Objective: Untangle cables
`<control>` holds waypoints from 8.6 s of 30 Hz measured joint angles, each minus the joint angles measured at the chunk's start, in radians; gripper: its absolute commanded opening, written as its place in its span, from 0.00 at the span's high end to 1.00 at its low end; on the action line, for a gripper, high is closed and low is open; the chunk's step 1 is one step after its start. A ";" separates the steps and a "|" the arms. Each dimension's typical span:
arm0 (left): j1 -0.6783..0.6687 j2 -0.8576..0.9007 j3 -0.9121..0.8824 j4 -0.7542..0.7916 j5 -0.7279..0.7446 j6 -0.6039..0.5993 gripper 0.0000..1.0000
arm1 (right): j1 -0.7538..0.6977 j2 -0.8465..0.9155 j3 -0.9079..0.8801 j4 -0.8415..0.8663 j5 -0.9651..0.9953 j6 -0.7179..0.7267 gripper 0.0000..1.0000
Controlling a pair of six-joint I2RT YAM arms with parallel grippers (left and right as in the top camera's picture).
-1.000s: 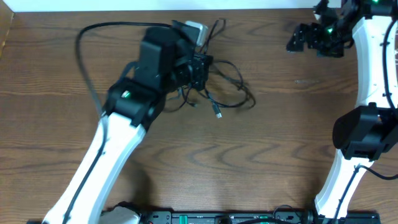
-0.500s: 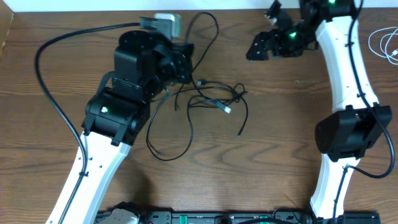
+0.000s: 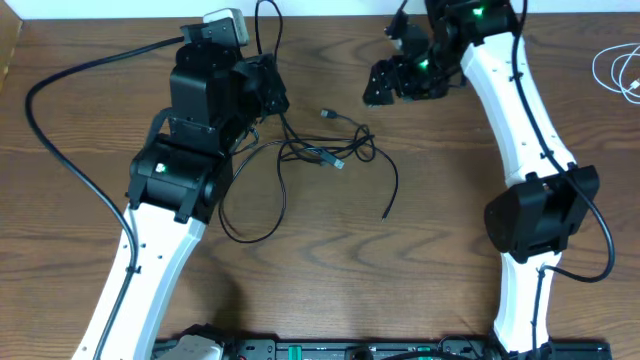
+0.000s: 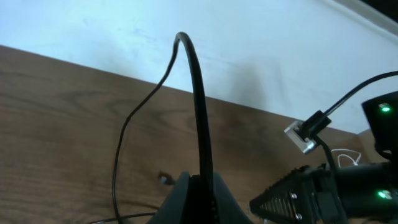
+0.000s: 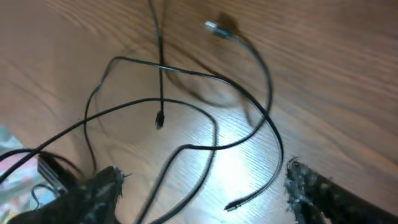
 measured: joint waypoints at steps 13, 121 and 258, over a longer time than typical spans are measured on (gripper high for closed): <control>0.076 0.042 0.000 -0.026 0.080 -0.037 0.92 | -0.002 0.000 -0.055 -0.206 -0.232 -0.829 0.17; 0.188 0.272 0.000 -0.306 0.380 -0.064 0.93 | 0.187 -0.280 -0.426 -0.085 -0.306 -0.744 0.98; 0.220 0.312 0.000 -0.332 0.283 0.141 0.31 | -0.006 0.212 -0.241 0.531 0.360 0.475 0.42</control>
